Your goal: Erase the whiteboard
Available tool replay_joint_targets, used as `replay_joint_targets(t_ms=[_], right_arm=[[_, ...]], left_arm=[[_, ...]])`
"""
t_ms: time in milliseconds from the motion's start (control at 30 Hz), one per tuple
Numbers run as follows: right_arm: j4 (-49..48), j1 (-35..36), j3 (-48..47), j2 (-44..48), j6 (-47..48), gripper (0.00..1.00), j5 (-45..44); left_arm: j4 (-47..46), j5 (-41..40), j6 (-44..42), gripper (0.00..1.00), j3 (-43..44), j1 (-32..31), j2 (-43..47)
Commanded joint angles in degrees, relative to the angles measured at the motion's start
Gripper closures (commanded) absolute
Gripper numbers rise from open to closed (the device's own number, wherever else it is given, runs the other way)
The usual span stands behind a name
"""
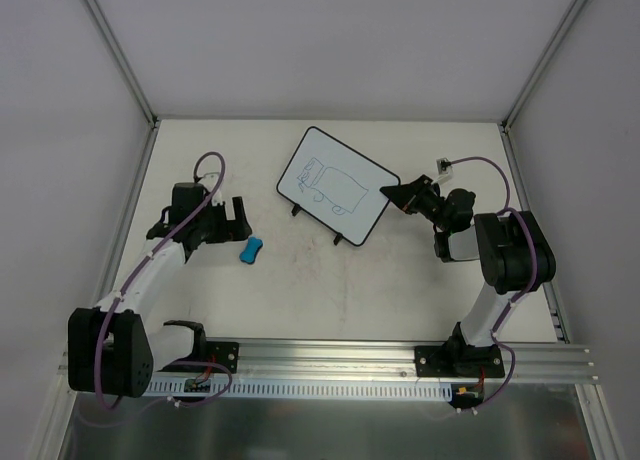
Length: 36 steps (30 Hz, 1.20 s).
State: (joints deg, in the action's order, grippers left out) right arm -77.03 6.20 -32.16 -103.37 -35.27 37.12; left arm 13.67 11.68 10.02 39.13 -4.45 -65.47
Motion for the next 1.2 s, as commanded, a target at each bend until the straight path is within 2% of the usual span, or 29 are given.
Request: replay_joint_targets(t_ms=[0,200,367,433,467,567,600,733,900,967,1167], right_arm=[[-1.6,-0.1,-1.2,-1.0,1.0,0.87,-0.2],[-1.8,-0.1,-1.3,-1.0,0.8,0.87,-0.1],[-2.4,-0.2,-1.1,-1.0,0.6,0.87,0.0],[-2.4,-0.3,-1.1,-1.0,0.5,0.87,0.0],[-2.6,-0.3,-1.1,-1.0,0.4,0.87,0.0],[-2.8,-0.4,-1.1,-1.1,0.4,0.87,0.0],[-2.8,-0.3,-1.1,-1.1,0.4,0.87,0.1],[-3.3,-0.4,-1.1,-1.4,-0.1,0.87,0.1],[-3.5,-0.7,-1.1,-1.6,-0.2,0.87,0.1],[-3.9,-0.6,-1.3,-1.9,-0.3,0.88,0.2],[-4.7,-0.6,-1.4,-2.4,-1.0,0.86,0.3]], left_arm=[[-0.6,1.3,-0.6,0.01,-0.1,-1.1,0.9],[-3.8,-2.3,1.8,0.01,-3.1,-1.1,8.9],[-7.9,0.8,0.8,0.01,-7.0,-1.1,16.4],[-9.1,-0.6,2.7,0.01,-7.6,-1.1,16.8],[-9.0,-1.0,2.8,0.01,-6.9,-1.1,15.7],[-9.1,4.6,5.3,0.01,-4.5,-1.1,11.7],[-8.8,8.3,6.8,0.01,-3.5,-1.1,7.9],[-8.3,13.7,6.4,0.01,0.1,-1.1,0.6],[-7.5,5.2,3.3,0.01,-2.7,-1.7,7.8],[-7.9,0.8,2.3,0.01,-3.6,-4.3,9.6],[-6.8,-4.4,-1.1,0.01,-4.4,-7.9,6.4]])
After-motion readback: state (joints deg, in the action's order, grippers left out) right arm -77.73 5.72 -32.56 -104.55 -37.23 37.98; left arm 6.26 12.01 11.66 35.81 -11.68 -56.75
